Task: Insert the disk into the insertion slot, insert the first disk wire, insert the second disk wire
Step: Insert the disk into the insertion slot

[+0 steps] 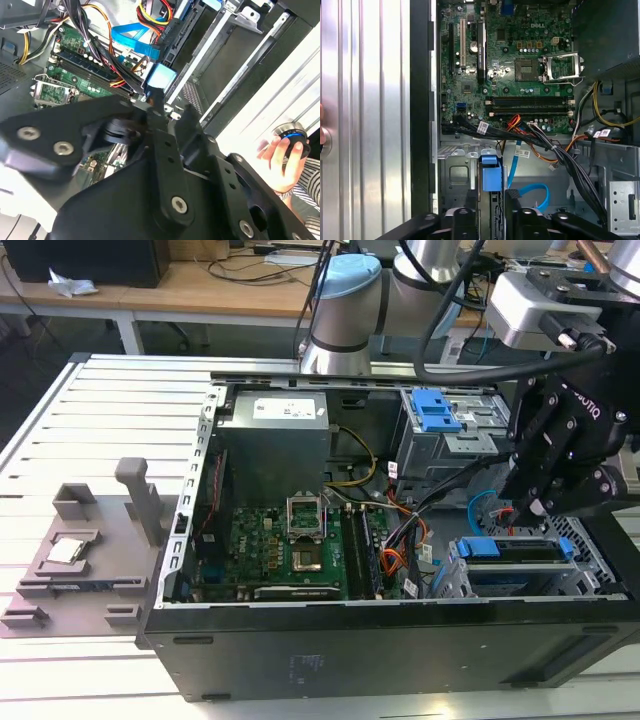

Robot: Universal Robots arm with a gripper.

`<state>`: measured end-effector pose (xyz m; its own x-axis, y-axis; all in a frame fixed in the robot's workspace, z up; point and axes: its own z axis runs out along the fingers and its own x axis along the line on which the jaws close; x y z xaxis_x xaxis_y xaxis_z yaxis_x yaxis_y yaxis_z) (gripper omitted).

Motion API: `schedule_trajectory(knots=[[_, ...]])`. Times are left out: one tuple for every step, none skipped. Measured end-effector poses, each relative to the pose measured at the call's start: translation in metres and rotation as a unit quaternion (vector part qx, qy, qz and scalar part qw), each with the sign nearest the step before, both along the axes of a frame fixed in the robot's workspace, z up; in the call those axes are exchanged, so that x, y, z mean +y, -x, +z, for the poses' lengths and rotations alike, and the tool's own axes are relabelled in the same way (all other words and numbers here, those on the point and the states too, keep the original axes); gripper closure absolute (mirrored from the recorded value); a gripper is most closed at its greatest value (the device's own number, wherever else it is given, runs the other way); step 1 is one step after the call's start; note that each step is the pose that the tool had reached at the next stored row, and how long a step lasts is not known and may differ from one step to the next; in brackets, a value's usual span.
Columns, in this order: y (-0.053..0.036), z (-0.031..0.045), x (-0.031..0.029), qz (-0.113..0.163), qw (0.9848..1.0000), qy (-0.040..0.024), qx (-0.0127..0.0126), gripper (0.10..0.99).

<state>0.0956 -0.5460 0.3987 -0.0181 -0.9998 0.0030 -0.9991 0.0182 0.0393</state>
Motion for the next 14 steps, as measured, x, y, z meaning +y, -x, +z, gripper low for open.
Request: schedule_trajectory(knots=[[0.0,0.0,0.0,0.0,1.0,0.0,0.0,0.788],[0.0,0.0,0.0,0.0,1.0,0.0,0.0,0.906],[0.0,-0.0001,0.0,0.0,1.0,0.0,0.0,0.969],[0.0,-0.0001,0.0,0.0,1.0,0.0,0.0,0.98],[0.0,-0.0001,0.0,0.0,1.0,0.0,0.0,0.98],[0.0,-0.0001,0.0,0.0,1.0,0.0,0.0,0.98],[0.0,-0.0001,0.0,0.0,1.0,0.0,0.0,0.98],[0.0,-0.0001,0.0,0.0,1.0,0.0,0.0,0.98],[0.0,-0.0001,0.0,0.0,1.0,0.0,0.0,0.98],[0.0,-0.0001,0.0,0.0,1.0,0.0,0.0,0.98],[0.0,-0.0001,0.0,0.0,1.0,0.0,0.0,0.98],[-0.0001,-0.0002,0.0,0.0,1.0,0.0,0.0,0.98],[-0.001,-0.0003,0.0,0.0,1.0,-0.0002,0.0,0.98],[-0.0022,-0.0003,0.0,0.0,1.0,-0.0002,0.0,0.98]])
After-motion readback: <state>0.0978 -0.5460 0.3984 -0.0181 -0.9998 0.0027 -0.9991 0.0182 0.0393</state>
